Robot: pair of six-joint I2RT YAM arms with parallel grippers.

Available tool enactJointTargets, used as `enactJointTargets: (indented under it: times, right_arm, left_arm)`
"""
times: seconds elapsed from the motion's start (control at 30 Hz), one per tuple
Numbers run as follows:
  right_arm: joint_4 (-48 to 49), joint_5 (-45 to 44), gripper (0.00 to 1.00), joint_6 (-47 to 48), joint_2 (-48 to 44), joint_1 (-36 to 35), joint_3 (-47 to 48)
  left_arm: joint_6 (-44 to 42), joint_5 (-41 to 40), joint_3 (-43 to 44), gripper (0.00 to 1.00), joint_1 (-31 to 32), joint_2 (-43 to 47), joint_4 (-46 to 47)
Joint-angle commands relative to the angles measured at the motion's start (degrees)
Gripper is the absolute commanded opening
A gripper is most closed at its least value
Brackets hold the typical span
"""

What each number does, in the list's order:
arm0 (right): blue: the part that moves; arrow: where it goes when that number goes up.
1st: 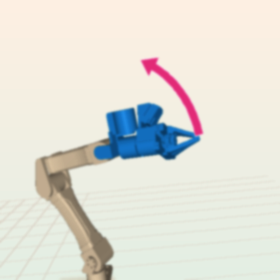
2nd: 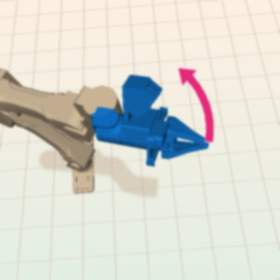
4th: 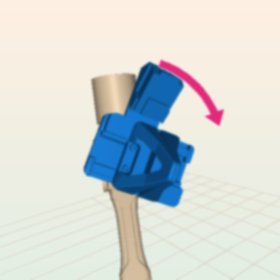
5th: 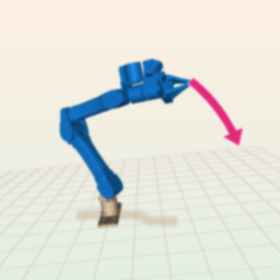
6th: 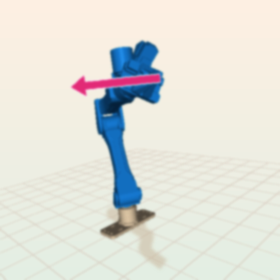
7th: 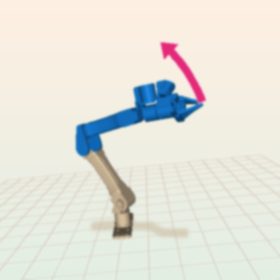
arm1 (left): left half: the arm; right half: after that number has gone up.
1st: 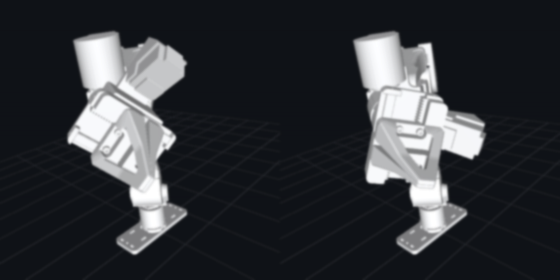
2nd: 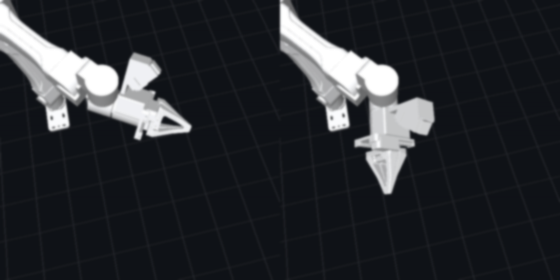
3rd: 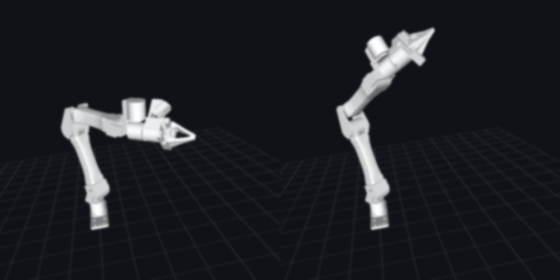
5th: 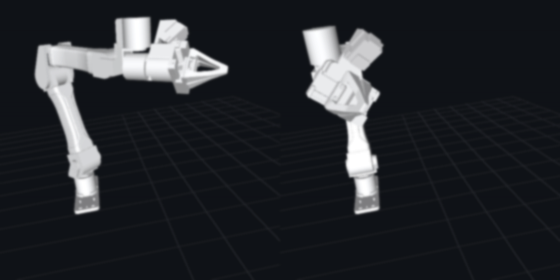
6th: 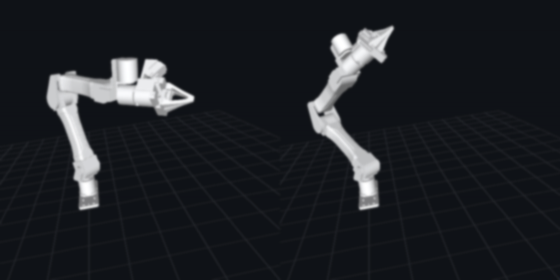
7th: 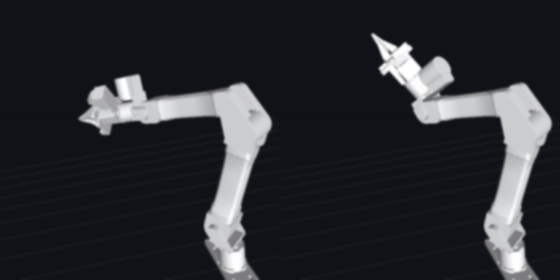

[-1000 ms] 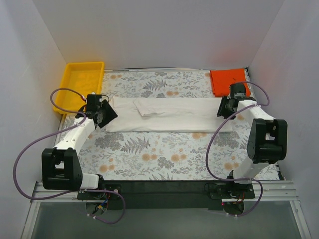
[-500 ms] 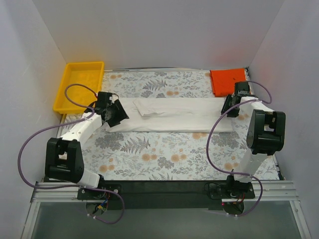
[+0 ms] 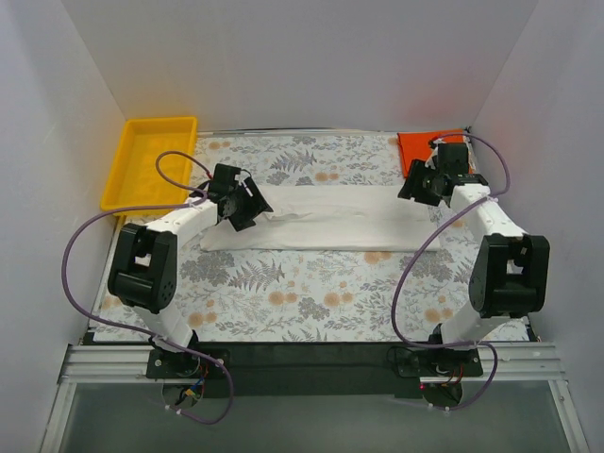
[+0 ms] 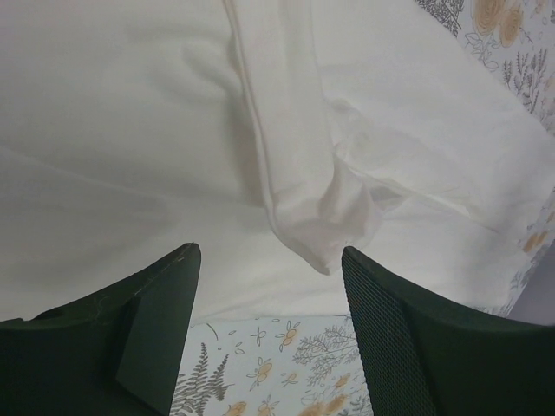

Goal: Fold and stack the t-shirts
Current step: Fold the tshirt

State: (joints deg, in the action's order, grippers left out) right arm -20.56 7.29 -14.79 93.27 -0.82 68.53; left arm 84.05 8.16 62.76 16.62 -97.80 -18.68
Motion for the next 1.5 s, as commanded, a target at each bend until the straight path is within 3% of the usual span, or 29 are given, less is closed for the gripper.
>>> enactJointTargets:
  times: [0.0,0.1,0.27,0.63,1.0,1.2,1.33,1.47]
  right_arm:
    - [0.9,4.7,0.51,1.1,-3.9,-5.0,-0.9]
    - [1.0,6.1,0.5,1.1,-4.5,-8.9,-1.2]
    - [1.6,7.5,0.5,0.8,-4.2,-14.4,-1.5]
    - [3.0,8.9,0.5,-0.4,-3.9,-17.4,-4.3]
    - [5.1,11.5,0.5,-1.6,-3.4,-19.8,-4.7]
    - [9.1,17.0,0.48,-3.1,-0.7,-22.9,-2.5]
    - [13.3,22.1,0.47,-5.2,2.7,-25.2,1.1]
    - [17.2,26.0,0.42,-7.3,7.0,-27.8,4.2]
  left_arm:
    - [4.1,-0.3,2.1,0.62,0.3,0.2,3.9]
    - [5.4,0.0,3.1,0.62,0.3,-1.4,5.0]
    - [7.5,1.2,3.4,0.54,0.3,-3.9,6.0]
    - [8.7,3.1,2.1,0.39,2.2,-6.2,6.7]
    - [9.4,2.7,-7.8,0.27,4.4,-1.0,6.6]
    - [7.8,1.0,-7.7,0.3,4.4,2.3,5.8]
    - [4.7,-2.4,-2.4,0.38,3.9,4.4,3.5]
    - [1.6,-4.5,3.4,0.4,2.2,4.1,2.8]
